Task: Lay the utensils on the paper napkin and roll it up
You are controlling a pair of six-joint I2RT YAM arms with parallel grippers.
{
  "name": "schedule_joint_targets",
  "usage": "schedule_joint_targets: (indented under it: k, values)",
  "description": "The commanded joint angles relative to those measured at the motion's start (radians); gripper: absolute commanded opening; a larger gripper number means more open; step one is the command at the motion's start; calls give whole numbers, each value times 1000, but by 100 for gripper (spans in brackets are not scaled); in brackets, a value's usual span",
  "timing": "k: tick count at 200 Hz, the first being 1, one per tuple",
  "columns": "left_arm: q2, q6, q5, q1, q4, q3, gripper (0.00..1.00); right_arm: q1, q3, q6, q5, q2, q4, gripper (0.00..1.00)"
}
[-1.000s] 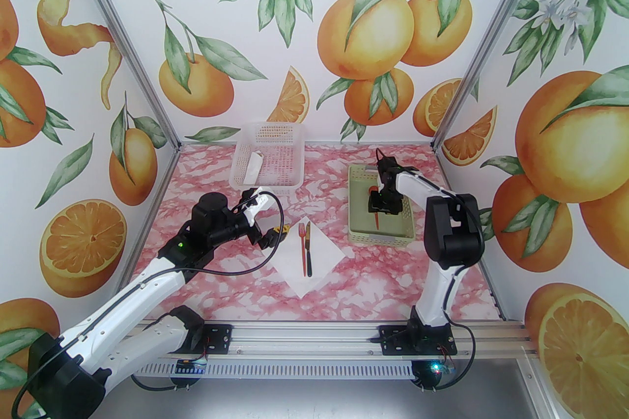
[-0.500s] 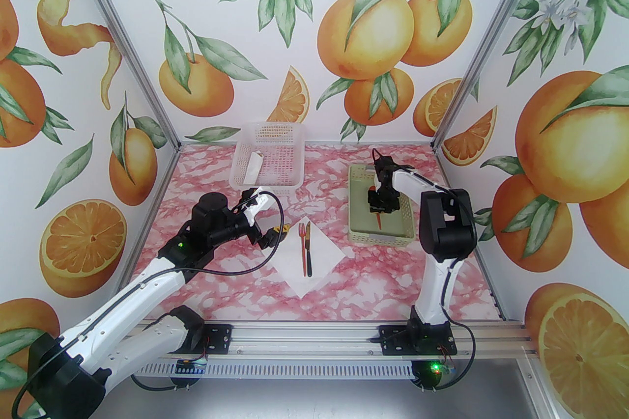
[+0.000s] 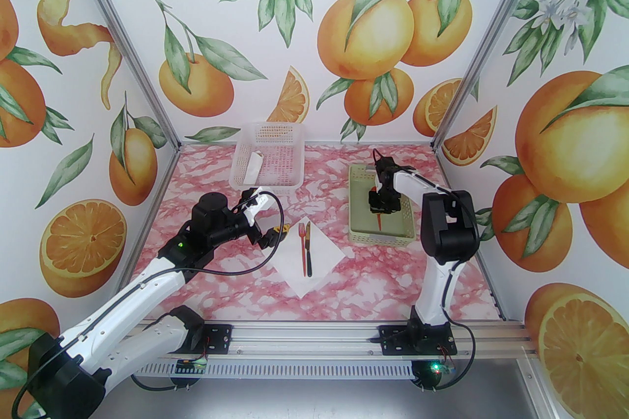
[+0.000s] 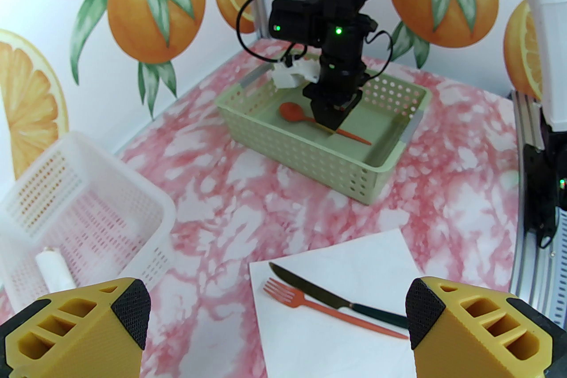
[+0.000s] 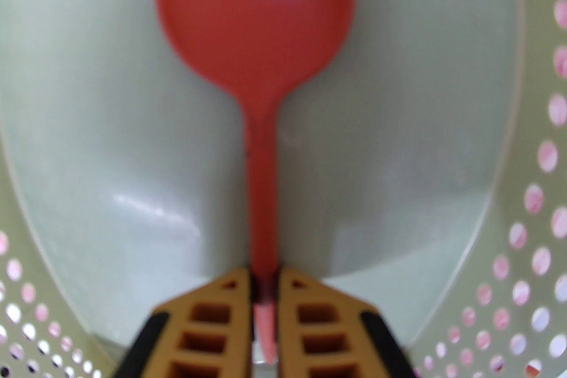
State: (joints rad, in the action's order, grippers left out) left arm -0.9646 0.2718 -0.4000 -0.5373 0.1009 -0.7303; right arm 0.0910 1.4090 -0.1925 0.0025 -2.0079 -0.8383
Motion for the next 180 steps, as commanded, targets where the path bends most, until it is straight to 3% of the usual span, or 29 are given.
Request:
schedule_joint_targets:
  k: [1, 180]
  values:
    - [12, 17, -5, -3, -16, -3, 100, -2, -18, 6, 33, 60, -11, 13]
    - [15, 11, -10, -3, -23, -1, 100, 5, -69, -54, -41, 318, -25, 13]
